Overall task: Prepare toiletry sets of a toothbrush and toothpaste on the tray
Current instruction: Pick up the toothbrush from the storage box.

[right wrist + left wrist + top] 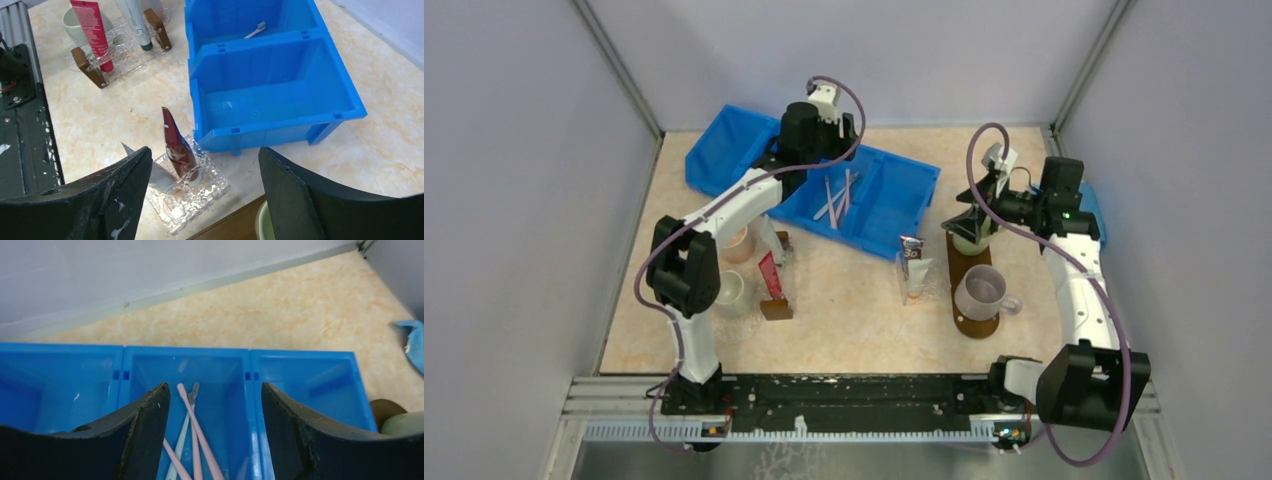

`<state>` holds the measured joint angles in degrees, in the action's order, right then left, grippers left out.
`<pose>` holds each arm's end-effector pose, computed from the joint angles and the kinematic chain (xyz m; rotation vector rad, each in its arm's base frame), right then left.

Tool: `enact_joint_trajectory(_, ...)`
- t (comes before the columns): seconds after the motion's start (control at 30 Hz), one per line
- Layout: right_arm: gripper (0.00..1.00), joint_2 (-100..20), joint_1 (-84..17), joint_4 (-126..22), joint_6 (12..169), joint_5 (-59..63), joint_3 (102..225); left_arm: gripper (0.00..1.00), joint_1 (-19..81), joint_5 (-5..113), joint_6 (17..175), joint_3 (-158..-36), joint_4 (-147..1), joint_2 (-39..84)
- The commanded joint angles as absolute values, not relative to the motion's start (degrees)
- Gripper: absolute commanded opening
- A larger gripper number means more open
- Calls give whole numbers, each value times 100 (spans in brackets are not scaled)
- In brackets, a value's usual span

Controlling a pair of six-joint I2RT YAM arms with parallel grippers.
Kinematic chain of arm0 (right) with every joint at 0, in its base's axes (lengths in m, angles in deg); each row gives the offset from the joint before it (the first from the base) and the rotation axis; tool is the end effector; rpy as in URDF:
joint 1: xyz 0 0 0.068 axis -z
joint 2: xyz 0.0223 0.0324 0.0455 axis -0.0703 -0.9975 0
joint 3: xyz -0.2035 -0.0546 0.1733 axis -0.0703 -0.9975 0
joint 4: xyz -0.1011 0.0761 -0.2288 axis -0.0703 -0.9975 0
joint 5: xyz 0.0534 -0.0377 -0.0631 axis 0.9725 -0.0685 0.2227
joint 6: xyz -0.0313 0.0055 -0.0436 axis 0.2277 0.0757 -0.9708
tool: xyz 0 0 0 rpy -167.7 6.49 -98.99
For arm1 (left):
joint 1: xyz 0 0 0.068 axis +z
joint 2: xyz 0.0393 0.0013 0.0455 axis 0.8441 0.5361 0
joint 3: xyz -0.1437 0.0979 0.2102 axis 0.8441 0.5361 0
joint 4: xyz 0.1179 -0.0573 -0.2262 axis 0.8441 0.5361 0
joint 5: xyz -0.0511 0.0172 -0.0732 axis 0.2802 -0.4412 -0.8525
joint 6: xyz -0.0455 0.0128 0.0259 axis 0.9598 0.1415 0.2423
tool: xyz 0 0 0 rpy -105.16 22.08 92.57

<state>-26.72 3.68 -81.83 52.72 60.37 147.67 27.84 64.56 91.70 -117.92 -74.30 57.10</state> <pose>0.2428 -0.0001 0.3298 -0.9280 1.6666 0.8126 0.4072 -0.2312 0.3236 0.3263 1.7951 -0.4265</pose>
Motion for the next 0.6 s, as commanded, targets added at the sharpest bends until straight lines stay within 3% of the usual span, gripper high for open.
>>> enact_joint_trajectory(0.0, 78, -2709, 481, -8121, 5104, 5944, 14940, 70, 2979, 6456, 9117, -11712, -7118, 6004)
enact_joint_trajectory(0.2, 78, -2753, 536, -7941, 5178, 5949, 14810, 50, 3158, 6179, 9220, -11682, -6889, 6315)
enact_joint_trajectory(0.57, 78, -2758, 572, -7738, 5295, 5985, 14675, 40, 3163, 6466, 9198, -12235, -6207, 6954)
